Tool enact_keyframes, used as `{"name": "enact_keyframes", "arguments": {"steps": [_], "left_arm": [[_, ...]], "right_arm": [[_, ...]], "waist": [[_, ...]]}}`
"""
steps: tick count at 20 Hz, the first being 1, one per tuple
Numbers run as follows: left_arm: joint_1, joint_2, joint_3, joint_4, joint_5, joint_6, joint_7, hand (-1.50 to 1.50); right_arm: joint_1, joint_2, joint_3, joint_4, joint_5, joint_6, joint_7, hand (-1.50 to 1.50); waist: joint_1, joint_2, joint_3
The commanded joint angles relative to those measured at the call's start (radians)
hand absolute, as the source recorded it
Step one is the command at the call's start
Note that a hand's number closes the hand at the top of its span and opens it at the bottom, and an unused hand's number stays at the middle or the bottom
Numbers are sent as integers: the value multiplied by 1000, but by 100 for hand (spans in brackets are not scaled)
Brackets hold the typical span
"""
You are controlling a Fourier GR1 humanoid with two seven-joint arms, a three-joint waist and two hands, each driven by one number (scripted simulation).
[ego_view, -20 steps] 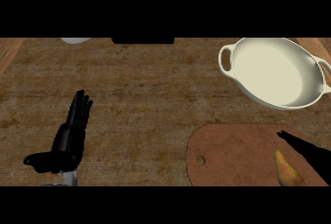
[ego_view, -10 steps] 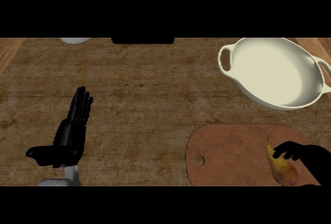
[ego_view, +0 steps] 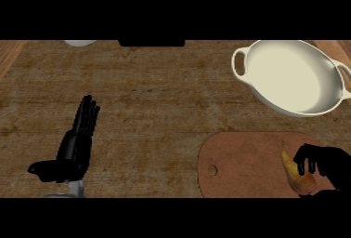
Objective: Pick the pear from the cutting board and place it in the pot
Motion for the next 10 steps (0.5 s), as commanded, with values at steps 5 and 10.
{"name": "enact_keyframes", "arguments": {"steps": [5, 10], "left_arm": [[-60, -3, -58, 0, -4, -53, 10, 0], [-98, -32, -79, 25, -29, -30, 7, 0]], "right_arm": [[-428, 269, 75, 204, 209, -71, 474, 150], [-703, 376, 97, 368, 385, -201, 673, 150]], "waist": [[163, 43, -2], [158, 38, -1]]}}
